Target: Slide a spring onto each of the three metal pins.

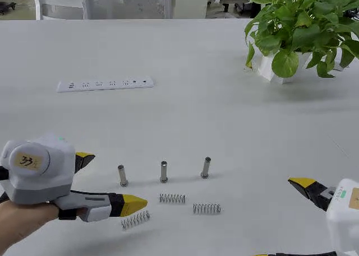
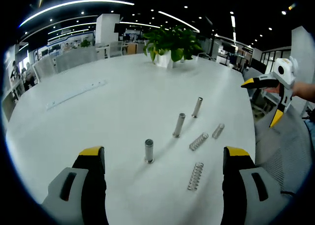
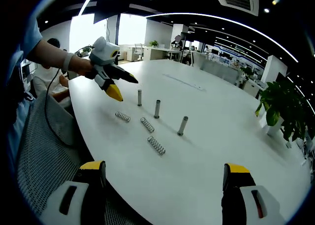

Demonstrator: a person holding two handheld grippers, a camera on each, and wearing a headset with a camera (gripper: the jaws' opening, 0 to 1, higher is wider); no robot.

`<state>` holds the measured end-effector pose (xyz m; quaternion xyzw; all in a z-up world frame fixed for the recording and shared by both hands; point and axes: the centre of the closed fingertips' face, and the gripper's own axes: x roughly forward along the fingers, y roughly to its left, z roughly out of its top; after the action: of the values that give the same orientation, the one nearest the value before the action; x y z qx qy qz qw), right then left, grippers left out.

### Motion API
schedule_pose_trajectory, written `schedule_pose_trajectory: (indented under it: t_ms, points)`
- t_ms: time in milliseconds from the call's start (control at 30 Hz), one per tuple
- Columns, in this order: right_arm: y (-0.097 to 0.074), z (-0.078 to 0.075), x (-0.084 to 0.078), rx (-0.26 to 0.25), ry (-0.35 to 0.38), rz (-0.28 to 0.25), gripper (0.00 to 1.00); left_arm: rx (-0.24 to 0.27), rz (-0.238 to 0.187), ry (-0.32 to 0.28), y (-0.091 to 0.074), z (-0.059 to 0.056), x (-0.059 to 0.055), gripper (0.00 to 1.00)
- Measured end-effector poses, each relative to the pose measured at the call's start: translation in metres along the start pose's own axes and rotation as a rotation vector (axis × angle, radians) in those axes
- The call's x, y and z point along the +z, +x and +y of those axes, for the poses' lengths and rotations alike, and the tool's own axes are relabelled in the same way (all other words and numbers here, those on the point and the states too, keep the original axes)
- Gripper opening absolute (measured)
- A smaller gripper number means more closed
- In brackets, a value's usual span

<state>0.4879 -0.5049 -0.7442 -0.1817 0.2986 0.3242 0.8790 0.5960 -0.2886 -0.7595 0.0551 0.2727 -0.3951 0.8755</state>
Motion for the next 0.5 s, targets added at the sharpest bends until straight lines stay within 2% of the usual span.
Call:
schedule_pose_trajectory:
  t_ms: [167, 267, 500]
  points:
    - [0.002, 0.000, 0.001, 0.007, -0.007, 0.003, 0.99, -0.011, -0.037, 0.014, -0.007, -0.008, 0.000, 0.99]
    - [0.002, 0.001, 0.001, 0.012, -0.010, 0.004, 0.99, -0.016, -0.047, 0.013, -0.010, -0.012, -0.003, 0.99]
    - [0.004, 0.002, 0.000, 0.024, -0.020, 0.012, 0.99, -0.010, -0.073, -0.004, -0.016, -0.012, -0.011, 0.96]
